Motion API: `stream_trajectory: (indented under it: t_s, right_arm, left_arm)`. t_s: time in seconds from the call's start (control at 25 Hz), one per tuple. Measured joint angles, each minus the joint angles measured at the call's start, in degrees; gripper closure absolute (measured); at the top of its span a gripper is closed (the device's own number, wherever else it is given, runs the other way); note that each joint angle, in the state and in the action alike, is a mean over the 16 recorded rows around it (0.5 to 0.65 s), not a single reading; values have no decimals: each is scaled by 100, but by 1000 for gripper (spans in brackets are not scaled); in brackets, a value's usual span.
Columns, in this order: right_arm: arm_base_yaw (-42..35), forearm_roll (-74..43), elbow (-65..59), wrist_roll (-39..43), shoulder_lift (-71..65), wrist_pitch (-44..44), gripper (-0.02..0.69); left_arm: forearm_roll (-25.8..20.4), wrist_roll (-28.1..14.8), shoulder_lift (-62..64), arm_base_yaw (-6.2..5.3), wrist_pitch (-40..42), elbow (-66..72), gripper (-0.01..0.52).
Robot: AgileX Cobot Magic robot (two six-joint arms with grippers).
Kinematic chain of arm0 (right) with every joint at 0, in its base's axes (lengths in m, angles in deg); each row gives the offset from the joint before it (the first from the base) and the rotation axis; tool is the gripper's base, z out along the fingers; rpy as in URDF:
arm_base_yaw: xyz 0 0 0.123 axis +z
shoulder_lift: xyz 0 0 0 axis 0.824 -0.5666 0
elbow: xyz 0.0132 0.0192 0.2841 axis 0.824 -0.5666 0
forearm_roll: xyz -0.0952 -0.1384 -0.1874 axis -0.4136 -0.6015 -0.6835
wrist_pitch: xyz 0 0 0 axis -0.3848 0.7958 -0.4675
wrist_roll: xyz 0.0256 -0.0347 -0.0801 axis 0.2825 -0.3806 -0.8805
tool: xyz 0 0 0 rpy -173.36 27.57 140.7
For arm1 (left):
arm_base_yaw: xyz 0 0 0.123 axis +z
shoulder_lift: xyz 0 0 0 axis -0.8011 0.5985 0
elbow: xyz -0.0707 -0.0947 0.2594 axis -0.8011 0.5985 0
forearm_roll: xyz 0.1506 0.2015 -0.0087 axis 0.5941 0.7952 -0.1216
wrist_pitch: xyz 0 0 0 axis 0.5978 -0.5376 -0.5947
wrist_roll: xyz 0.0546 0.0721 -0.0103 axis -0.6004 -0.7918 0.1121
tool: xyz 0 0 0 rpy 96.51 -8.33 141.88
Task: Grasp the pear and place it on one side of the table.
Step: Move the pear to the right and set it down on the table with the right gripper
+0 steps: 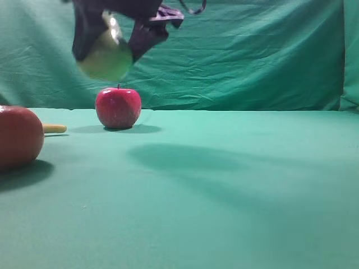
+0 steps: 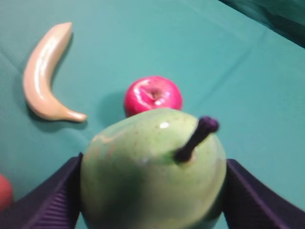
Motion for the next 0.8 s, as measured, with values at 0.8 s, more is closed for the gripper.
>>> stream_trajectory:
  t_s: [0.8]
  right_arm:
    - [-1864, -34, -3227, -198, 590, -1612, 144]
  left_arm:
    - [0, 0, 0, 0, 0, 0, 514]
